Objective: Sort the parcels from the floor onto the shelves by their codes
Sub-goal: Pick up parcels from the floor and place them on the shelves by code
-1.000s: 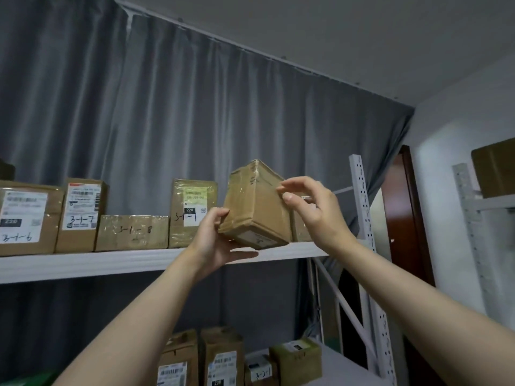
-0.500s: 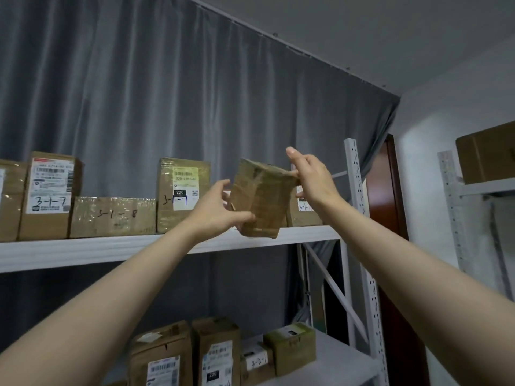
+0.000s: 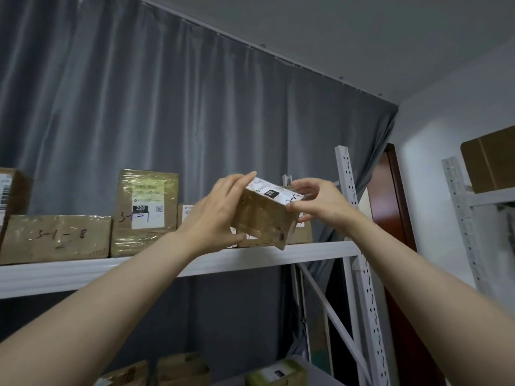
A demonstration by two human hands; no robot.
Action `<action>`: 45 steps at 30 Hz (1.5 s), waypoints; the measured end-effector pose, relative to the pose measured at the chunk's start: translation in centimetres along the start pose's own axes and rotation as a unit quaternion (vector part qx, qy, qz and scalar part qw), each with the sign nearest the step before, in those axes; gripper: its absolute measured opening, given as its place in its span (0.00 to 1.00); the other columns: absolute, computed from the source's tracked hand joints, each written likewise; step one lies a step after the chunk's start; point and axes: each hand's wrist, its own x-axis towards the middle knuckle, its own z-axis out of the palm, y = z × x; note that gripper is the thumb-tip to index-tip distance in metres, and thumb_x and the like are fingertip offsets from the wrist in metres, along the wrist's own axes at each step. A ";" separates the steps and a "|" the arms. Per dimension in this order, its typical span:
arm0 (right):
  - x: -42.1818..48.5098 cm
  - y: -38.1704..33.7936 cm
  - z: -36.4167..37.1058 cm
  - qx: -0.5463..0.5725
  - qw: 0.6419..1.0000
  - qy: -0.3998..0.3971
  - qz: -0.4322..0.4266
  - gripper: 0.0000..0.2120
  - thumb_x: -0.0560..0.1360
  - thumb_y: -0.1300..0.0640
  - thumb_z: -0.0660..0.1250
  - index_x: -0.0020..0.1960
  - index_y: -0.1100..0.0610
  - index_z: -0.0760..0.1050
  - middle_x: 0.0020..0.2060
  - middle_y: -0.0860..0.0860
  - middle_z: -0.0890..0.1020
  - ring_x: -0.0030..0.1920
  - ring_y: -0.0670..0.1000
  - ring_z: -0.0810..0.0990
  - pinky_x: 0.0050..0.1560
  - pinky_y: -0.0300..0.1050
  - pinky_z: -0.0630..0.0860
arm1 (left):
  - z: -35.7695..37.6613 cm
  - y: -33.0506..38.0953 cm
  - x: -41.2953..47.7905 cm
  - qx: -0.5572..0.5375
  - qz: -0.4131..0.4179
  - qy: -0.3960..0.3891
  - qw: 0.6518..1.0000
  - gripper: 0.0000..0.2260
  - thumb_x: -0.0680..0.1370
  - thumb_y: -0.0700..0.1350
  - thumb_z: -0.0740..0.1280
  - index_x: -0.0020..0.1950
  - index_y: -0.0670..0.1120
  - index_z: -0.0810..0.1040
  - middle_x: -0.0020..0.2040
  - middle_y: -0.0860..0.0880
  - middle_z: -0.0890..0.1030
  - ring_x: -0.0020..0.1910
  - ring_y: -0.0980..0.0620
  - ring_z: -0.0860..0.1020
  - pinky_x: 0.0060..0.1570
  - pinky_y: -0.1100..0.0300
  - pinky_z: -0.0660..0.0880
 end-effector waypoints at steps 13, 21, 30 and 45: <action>1.3 10.2 -4.5 -0.171 0.959 0.140 -0.177 0.40 0.58 0.52 0.80 0.63 0.59 0.65 0.58 0.50 0.73 0.55 0.46 0.72 0.53 0.41 0.73 | 9.7 4.7 7.7 -0.218 -0.300 -0.073 0.926 0.45 0.73 0.65 0.69 0.79 0.47 0.50 0.78 0.46 0.62 0.74 0.45 0.65 0.70 0.43 0.66; 1.1 15.7 -6.7 -0.150 0.949 0.235 -0.146 0.42 0.61 0.47 0.81 0.66 0.59 0.62 0.60 0.51 0.71 0.59 0.49 0.72 0.51 0.36 0.68 | 15.9 10.6 12.1 -0.290 -0.295 -0.086 0.906 0.24 0.79 0.55 0.66 0.70 0.45 0.64 0.57 0.53 0.75 0.56 0.51 0.77 0.53 0.51 0.78; 3.7 21.4 -7.0 -0.123 0.950 0.273 -0.084 0.43 0.63 0.47 0.79 0.69 0.62 0.62 0.63 0.54 0.68 0.62 0.50 0.70 0.54 0.35 0.66 | 23.0 11.3 15.1 -0.282 -0.249 -0.124 0.918 0.20 0.81 0.45 0.64 0.71 0.43 0.65 0.66 0.49 0.75 0.62 0.49 0.75 0.58 0.53 0.74; 13.4 30.3 -6.0 -0.169 0.958 0.231 0.006 0.23 0.75 0.51 0.69 0.62 0.63 0.67 0.60 0.56 0.77 0.59 0.57 0.76 0.47 0.43 0.66 | 36.0 5.5 17.4 -0.284 -0.228 -0.149 0.919 0.15 0.81 0.42 0.60 0.68 0.46 0.75 0.65 0.47 0.78 0.64 0.46 0.74 0.61 0.60 0.68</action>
